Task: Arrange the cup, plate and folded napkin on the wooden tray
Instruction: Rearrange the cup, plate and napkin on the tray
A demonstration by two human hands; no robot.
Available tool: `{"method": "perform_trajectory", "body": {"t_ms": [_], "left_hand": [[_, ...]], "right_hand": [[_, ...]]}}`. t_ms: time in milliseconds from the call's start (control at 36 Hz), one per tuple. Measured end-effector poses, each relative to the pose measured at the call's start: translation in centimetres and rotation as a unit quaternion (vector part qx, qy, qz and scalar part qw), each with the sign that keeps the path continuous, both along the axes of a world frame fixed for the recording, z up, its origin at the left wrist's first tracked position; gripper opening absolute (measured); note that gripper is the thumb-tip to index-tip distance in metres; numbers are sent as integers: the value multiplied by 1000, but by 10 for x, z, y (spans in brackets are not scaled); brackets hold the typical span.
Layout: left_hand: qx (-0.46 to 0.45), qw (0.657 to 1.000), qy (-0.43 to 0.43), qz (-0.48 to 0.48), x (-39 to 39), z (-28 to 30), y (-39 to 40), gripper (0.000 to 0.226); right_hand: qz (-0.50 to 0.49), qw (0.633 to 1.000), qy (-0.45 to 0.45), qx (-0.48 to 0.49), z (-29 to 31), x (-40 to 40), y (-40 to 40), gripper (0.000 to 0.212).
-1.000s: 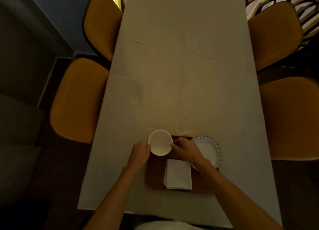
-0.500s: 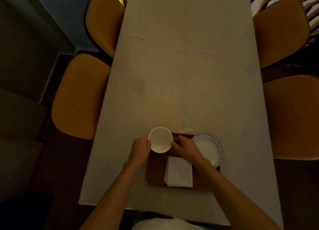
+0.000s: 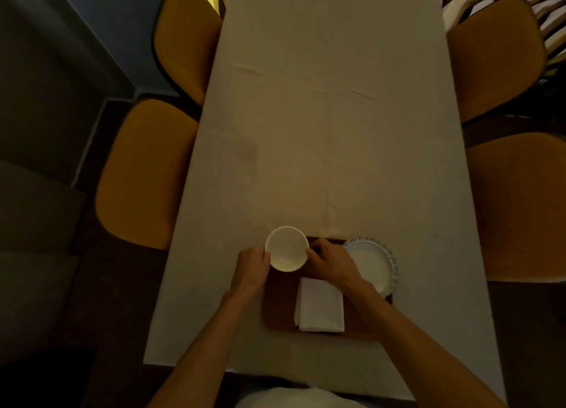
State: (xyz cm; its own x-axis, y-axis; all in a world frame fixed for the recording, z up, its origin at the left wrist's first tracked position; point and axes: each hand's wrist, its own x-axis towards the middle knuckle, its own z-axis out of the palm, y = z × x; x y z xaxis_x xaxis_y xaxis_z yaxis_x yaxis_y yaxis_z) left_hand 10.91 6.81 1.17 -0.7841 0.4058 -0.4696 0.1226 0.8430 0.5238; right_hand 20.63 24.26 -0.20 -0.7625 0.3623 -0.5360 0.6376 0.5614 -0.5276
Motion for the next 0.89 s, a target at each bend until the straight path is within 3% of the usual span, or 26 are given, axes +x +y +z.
{"method": "perform_trajectory", "body": {"t_ms": [472,583,694,889], "left_hand": [[29,996,-28,80,-2,4,-3,26],[-18,994,-6,103,1,13,-1,25],[-68,995,65,46,6,29,8,18],[-37,982,171,-66,29,40,26,16]], "right_hand": [[21,1000,-3,11,14,6,5,30],[28,998,13,59,25,9,10,21],[42,989,44,136,36,13,15,19],[103,952,115,265,48,32,25,23]]}}
